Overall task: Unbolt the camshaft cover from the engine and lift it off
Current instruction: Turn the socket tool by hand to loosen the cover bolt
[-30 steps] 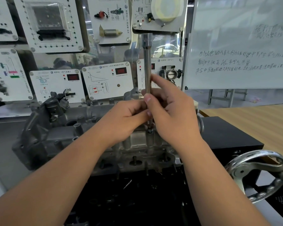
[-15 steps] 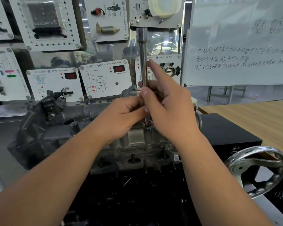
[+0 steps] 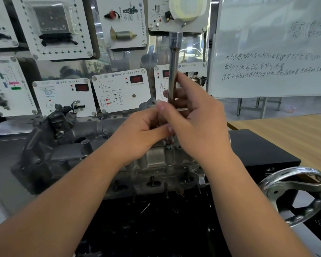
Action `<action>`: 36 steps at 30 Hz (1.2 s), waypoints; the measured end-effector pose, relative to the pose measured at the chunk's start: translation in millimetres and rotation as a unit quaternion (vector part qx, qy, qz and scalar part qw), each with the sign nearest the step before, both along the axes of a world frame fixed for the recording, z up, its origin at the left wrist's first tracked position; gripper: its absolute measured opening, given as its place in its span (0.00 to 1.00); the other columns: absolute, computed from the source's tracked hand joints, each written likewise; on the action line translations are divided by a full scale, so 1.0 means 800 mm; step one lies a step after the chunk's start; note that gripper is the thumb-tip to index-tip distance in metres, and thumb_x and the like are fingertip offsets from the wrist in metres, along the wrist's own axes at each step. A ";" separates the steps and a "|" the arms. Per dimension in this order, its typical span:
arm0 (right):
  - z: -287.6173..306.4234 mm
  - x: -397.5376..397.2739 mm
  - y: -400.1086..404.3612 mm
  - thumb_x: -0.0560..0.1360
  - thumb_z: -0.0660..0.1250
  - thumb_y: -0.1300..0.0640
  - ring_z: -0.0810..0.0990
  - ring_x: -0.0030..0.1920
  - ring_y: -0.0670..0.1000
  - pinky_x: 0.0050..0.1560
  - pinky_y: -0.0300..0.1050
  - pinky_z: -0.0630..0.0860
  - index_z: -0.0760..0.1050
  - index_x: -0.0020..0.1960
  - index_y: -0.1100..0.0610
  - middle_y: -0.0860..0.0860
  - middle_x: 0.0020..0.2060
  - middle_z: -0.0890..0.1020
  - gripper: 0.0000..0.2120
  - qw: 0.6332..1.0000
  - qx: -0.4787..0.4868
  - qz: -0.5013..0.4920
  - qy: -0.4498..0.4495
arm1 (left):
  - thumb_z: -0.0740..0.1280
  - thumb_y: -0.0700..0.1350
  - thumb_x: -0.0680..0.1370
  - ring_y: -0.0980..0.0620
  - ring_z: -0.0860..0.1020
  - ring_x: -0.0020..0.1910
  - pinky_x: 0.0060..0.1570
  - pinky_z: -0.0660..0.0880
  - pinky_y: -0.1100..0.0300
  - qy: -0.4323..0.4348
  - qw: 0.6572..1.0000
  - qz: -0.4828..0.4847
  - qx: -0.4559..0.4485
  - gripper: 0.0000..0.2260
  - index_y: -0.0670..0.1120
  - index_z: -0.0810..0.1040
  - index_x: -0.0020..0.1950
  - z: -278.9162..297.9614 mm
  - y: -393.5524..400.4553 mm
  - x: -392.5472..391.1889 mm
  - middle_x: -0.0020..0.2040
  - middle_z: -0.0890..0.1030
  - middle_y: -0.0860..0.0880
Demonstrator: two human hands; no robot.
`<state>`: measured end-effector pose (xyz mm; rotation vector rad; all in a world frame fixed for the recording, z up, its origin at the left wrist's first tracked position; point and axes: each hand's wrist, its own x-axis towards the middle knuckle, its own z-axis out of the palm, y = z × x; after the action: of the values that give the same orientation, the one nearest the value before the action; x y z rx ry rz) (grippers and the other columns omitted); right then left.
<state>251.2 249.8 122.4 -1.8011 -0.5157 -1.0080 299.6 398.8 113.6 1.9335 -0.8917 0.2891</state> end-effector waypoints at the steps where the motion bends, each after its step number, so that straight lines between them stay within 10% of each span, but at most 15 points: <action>1: -0.001 0.000 0.001 0.78 0.71 0.56 0.82 0.50 0.44 0.52 0.46 0.81 0.75 0.71 0.54 0.46 0.51 0.84 0.22 1.000 0.004 -0.014 -0.012 | 0.70 0.59 0.72 0.37 0.83 0.52 0.58 0.77 0.35 -0.008 1.000 0.005 -0.005 0.21 0.43 0.81 0.54 0.000 -0.001 0.000 0.50 0.85 0.41; 12: -0.004 0.001 0.006 0.79 0.69 0.56 0.83 0.51 0.45 0.54 0.46 0.80 0.70 0.75 0.53 0.47 0.54 0.84 0.25 1.000 0.000 0.013 -0.008 | 0.67 0.61 0.76 0.48 0.85 0.52 0.57 0.80 0.41 -0.019 0.999 0.015 0.026 0.13 0.58 0.84 0.55 0.000 0.000 0.000 0.51 0.87 0.52; 17: -0.007 0.003 0.010 0.77 0.70 0.58 0.82 0.47 0.45 0.52 0.48 0.80 0.81 0.64 0.55 0.46 0.47 0.85 0.16 0.999 0.024 -0.033 -0.037 | 0.68 0.59 0.74 0.37 0.82 0.55 0.58 0.77 0.35 -0.021 1.000 0.017 0.005 0.21 0.45 0.82 0.59 -0.002 0.001 0.000 0.53 0.85 0.40; 22: -0.007 0.004 0.004 0.80 0.67 0.58 0.82 0.45 0.41 0.50 0.41 0.80 0.72 0.73 0.53 0.35 0.45 0.80 0.22 1.000 0.012 -0.012 -0.013 | 0.64 0.63 0.76 0.47 0.85 0.55 0.60 0.78 0.39 0.005 0.999 0.011 0.030 0.19 0.53 0.84 0.57 -0.001 0.003 -0.001 0.52 0.87 0.51; 26: -0.007 0.004 0.007 0.77 0.71 0.55 0.83 0.51 0.44 0.54 0.48 0.81 0.73 0.72 0.54 0.45 0.51 0.84 0.24 1.000 0.003 0.001 -0.003 | 0.68 0.59 0.73 0.53 0.85 0.52 0.58 0.80 0.43 -0.018 1.000 0.019 0.015 0.09 0.62 0.82 0.52 -0.002 -0.002 0.003 0.50 0.87 0.55; 30: -0.011 0.007 0.012 0.77 0.71 0.60 0.81 0.49 0.47 0.52 0.50 0.80 0.80 0.64 0.58 0.50 0.48 0.85 0.16 0.997 0.011 -0.055 -0.054 | 0.69 0.59 0.73 0.41 0.84 0.54 0.58 0.79 0.37 -0.019 1.000 0.009 -0.012 0.12 0.57 0.82 0.54 -0.005 -0.002 0.003 0.52 0.86 0.45; 36: -0.012 0.005 0.008 0.80 0.67 0.58 0.83 0.45 0.44 0.51 0.44 0.80 0.71 0.75 0.52 0.42 0.49 0.83 0.24 1.000 0.026 -0.010 -0.008 | 0.67 0.59 0.77 0.48 0.85 0.54 0.61 0.78 0.40 0.007 1.000 0.000 0.011 0.13 0.55 0.84 0.55 -0.004 0.003 0.001 0.51 0.87 0.51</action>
<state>255.3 256.0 112.6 -1.7571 -0.4772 -1.0415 300.8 400.8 110.6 1.9530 -0.8898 0.2669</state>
